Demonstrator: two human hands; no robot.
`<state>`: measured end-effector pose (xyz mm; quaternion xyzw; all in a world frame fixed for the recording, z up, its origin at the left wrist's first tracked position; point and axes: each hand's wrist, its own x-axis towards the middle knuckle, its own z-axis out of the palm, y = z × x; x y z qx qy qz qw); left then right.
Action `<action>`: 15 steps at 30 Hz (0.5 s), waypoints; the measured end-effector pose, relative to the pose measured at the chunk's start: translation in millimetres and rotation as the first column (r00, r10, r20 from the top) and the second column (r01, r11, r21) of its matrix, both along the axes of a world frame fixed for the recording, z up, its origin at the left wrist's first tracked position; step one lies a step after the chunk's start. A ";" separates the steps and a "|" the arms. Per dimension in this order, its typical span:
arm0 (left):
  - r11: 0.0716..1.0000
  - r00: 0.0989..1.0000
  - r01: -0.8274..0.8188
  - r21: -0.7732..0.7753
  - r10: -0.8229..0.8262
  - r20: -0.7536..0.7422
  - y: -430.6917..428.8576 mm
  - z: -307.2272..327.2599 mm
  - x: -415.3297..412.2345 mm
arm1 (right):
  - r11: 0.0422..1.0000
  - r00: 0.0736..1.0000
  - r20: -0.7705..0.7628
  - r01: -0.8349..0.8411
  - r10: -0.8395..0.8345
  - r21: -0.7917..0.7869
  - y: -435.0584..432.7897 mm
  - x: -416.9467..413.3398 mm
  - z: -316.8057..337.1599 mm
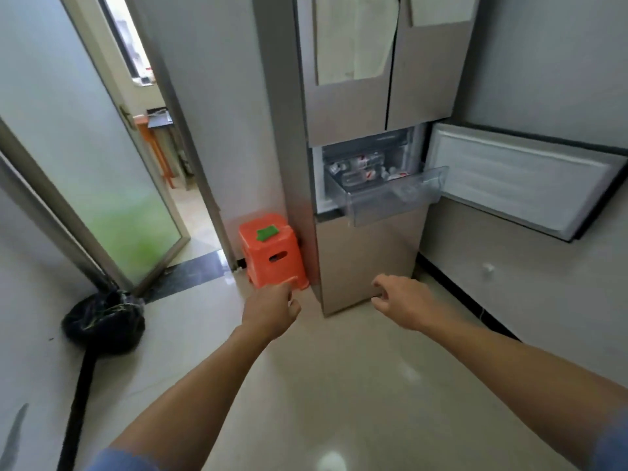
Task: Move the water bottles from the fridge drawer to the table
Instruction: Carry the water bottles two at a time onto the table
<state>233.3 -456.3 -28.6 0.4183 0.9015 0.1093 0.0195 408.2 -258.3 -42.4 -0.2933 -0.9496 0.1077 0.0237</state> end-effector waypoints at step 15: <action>0.983 0.983 0.182 0.026 -0.182 0.000 328.3 -5.6 -99.0 | 0.979 0.982 0.008 0.188 -0.188 -0.073 304.3 -75.2 -11.8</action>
